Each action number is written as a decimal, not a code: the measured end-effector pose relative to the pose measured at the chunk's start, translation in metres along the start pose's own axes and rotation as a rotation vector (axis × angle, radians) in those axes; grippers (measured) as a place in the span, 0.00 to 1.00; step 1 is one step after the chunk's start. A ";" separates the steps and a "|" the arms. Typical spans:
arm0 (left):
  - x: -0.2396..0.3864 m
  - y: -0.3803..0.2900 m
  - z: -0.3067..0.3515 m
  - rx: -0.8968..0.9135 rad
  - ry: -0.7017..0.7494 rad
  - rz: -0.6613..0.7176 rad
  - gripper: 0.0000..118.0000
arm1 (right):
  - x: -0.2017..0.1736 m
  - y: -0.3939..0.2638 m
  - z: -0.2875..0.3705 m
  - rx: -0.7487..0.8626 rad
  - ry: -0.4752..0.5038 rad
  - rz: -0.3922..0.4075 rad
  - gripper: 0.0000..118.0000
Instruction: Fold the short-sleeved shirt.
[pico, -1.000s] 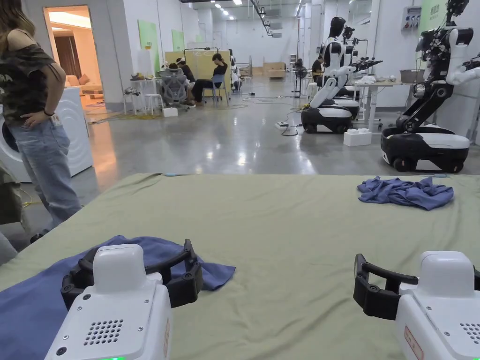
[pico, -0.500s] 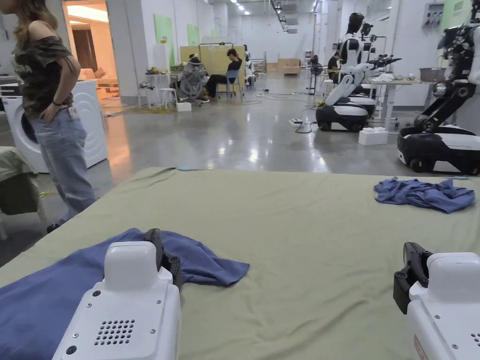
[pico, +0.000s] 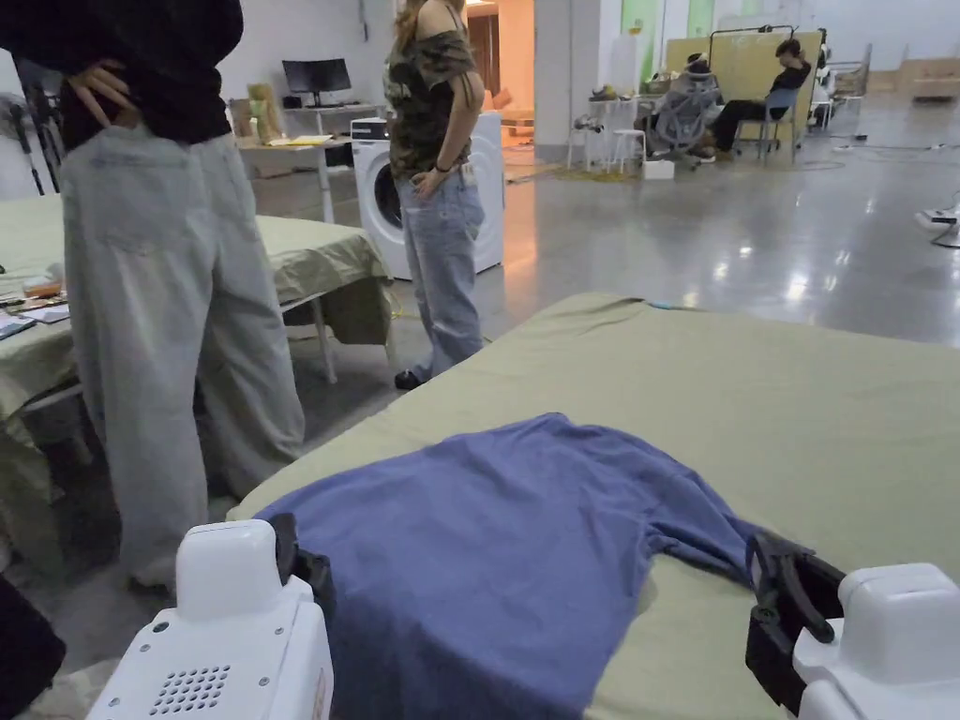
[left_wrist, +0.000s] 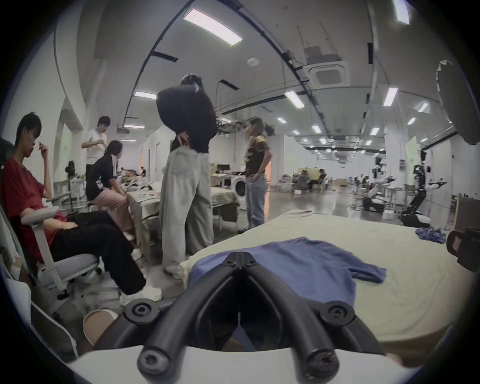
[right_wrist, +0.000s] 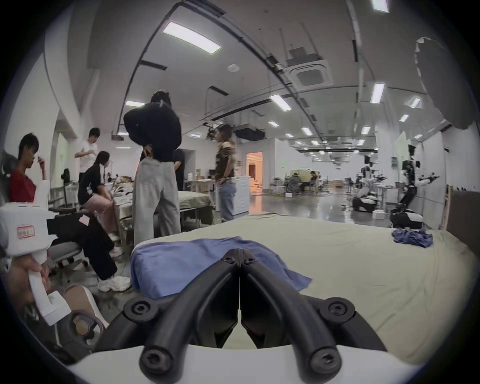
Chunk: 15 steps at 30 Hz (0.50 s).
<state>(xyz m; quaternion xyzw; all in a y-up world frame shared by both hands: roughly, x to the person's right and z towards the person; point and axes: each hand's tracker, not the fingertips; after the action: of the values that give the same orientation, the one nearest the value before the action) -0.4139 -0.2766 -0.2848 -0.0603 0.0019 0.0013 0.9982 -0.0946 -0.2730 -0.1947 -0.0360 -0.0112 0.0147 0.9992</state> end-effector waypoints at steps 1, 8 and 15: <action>-0.002 -0.003 -0.005 -0.010 0.006 0.001 0.00 | -0.003 -0.001 -0.005 -0.008 -0.012 0.012 0.03; 0.057 -0.013 -0.079 -0.138 -0.168 -0.053 0.00 | 0.039 -0.010 -0.027 -0.055 -0.036 0.005 0.03; 0.171 0.008 -0.248 -0.388 -0.455 -0.130 0.00 | 0.112 -0.039 -0.058 -0.205 -0.152 0.078 0.03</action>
<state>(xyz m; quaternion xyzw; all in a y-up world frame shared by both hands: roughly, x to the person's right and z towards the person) -0.2440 -0.2983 -0.5328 -0.2478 -0.2261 -0.0487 0.9408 0.0201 -0.3124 -0.2469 -0.1372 -0.0866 0.0550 0.9852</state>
